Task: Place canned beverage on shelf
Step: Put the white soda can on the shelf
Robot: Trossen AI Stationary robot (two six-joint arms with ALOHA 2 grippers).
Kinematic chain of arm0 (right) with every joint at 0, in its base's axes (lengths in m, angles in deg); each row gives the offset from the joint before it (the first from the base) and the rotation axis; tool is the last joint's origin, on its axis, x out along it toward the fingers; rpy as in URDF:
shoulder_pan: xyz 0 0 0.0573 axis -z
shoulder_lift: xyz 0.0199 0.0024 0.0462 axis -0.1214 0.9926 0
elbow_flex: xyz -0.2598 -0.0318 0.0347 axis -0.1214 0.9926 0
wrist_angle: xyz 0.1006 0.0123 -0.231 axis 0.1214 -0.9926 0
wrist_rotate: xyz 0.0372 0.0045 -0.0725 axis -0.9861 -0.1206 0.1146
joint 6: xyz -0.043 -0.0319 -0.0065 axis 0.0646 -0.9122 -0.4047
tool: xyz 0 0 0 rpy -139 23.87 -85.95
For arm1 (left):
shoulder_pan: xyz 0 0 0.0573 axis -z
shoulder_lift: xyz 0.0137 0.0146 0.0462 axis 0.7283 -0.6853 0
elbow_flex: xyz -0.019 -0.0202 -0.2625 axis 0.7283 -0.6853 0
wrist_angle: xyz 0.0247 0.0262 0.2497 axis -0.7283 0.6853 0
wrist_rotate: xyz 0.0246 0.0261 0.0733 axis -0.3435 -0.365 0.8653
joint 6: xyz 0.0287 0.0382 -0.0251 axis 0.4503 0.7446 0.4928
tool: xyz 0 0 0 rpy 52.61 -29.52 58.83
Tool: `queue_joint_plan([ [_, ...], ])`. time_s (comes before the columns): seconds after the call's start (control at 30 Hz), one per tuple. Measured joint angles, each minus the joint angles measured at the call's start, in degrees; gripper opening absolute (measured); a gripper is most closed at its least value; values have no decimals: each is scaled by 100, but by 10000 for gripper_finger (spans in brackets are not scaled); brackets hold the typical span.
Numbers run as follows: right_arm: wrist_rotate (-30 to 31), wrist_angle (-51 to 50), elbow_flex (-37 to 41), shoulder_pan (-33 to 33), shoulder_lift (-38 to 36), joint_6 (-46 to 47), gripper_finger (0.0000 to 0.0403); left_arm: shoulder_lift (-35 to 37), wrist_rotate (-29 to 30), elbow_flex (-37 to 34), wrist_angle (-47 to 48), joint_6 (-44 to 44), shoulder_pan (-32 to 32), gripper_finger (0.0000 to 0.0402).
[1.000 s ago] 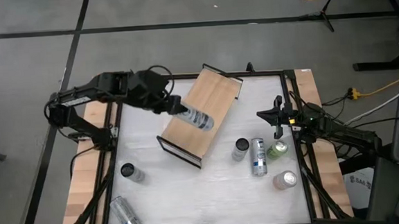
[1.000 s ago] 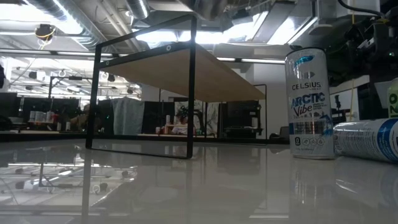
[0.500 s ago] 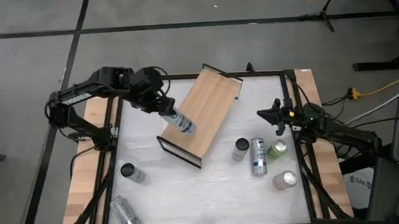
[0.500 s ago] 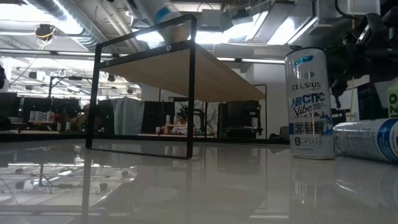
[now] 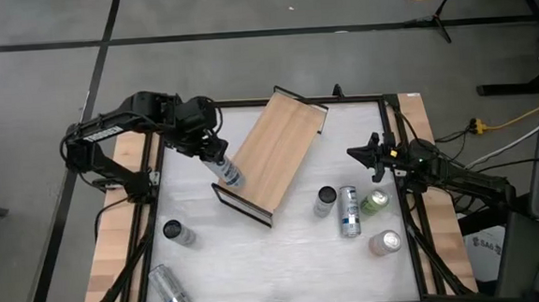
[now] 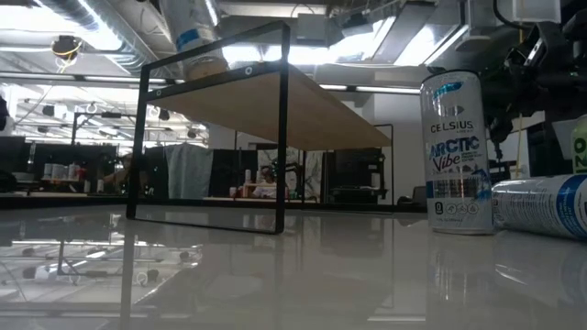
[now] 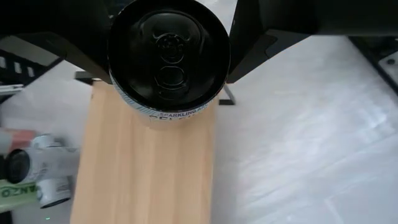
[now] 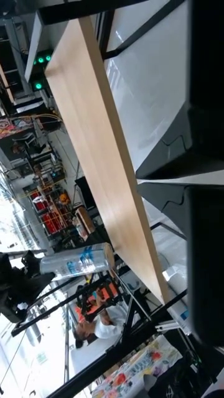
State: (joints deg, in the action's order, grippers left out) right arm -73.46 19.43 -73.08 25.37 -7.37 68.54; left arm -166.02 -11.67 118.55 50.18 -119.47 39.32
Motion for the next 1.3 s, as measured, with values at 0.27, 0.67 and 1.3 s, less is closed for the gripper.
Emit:
queue_joint_plan([
  [0.27, -2, 220, 0, 0, 0, 254, 129, 0, 223, 0, -31, -5, -2, 238],
  [0.67, -63, 1051, -566, 0, 149, 645, 301, 0, 405, 0, -153, -7, -2, 238],
  [1.3, -216, 1023, -3342, -2, 4290, -617, 316, -82, 968, 2, -859, -209, -6, 238],
])
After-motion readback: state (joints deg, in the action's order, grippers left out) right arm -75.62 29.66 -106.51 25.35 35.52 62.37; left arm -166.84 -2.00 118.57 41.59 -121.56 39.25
